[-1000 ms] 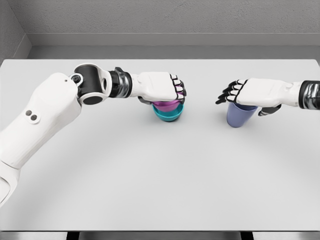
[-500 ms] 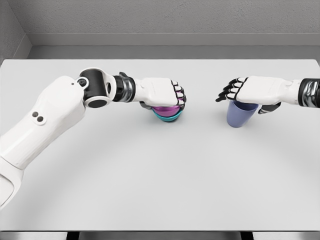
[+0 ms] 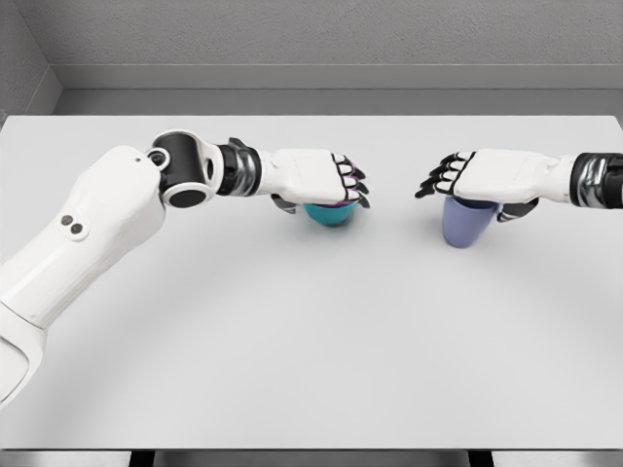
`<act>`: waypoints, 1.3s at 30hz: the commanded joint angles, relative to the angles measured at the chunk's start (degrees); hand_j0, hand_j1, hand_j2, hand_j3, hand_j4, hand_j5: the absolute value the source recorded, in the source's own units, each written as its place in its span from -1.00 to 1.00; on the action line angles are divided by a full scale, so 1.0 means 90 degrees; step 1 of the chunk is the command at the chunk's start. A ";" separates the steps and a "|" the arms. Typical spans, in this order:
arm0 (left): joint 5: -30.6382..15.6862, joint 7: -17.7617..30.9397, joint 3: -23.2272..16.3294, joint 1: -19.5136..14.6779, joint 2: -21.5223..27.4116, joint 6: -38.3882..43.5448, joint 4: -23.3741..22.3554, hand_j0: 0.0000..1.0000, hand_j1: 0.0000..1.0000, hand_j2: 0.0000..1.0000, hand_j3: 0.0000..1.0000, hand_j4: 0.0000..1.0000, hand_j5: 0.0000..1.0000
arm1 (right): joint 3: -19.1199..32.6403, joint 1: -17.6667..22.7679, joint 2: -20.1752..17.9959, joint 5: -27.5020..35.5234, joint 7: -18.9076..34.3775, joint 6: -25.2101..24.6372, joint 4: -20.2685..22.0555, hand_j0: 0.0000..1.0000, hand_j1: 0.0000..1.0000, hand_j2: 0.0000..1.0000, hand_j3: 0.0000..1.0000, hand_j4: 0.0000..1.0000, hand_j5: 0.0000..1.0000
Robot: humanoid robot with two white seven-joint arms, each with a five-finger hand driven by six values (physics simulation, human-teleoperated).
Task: Stacking bowl and cup with both arms
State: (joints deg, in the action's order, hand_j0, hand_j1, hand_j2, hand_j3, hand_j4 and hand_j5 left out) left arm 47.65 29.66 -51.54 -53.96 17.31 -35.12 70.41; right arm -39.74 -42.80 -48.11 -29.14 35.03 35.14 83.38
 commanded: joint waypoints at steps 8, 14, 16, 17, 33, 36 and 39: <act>-0.0206 -0.0024 0.0112 -0.0049 0.0069 0.0013 -0.0030 1.00 1.00 1.00 1.00 1.00 1.00 | 0.0011 0.0000 -0.0016 0.0015 -0.0003 -0.0016 -0.0046 1.00 1.00 1.00 1.00 1.00 1.00; -0.0353 -0.0024 0.0112 -0.0156 0.0069 0.0013 -0.0030 1.00 1.00 1.00 1.00 1.00 1.00 | 0.0031 -0.0010 -0.0016 0.0015 -0.0003 -0.0016 -0.0046 1.00 1.00 1.00 1.00 1.00 1.00; -0.0421 -0.0024 0.0112 -0.0215 0.0078 0.0013 -0.0030 1.00 1.00 1.00 1.00 1.00 1.00 | 0.0031 -0.0010 -0.0026 0.0015 -0.0003 -0.0016 -0.0046 1.00 1.00 1.00 1.00 1.00 1.00; -0.0529 -0.0024 0.0112 -0.0254 0.0098 0.0013 -0.0030 1.00 1.00 1.00 1.00 1.00 1.00 | 0.0031 -0.0010 -0.0026 0.0015 -0.0003 -0.0016 -0.0046 1.00 1.00 1.00 1.00 1.00 1.00; -0.3703 -0.0015 0.0376 0.0195 0.2735 0.0013 0.0175 1.00 1.00 1.00 1.00 1.00 1.00 | 0.0021 0.0000 -0.0016 0.0015 -0.0003 -0.0016 -0.0163 1.00 1.00 1.00 1.00 1.00 1.00; -0.3693 -0.0005 0.0356 0.0313 0.2725 0.0013 0.0302 1.00 1.00 1.00 1.00 1.00 1.00 | 0.0021 0.0000 -0.0016 0.0015 -0.0003 -0.0016 -0.0163 1.00 1.00 1.00 1.00 1.00 1.00; -0.3693 0.0005 0.0336 0.0400 0.2725 0.0013 0.0312 1.00 1.00 1.00 1.00 1.00 1.00 | 0.0021 0.0000 -0.0016 0.0015 -0.0003 -0.0016 -0.0163 1.00 1.00 1.00 1.00 1.00 1.00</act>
State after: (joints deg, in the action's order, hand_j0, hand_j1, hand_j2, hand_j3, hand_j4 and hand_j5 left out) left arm 14.93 29.66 -48.49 -50.01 41.72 -35.15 72.96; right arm -39.58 -42.80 -48.20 -29.24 35.02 35.14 81.94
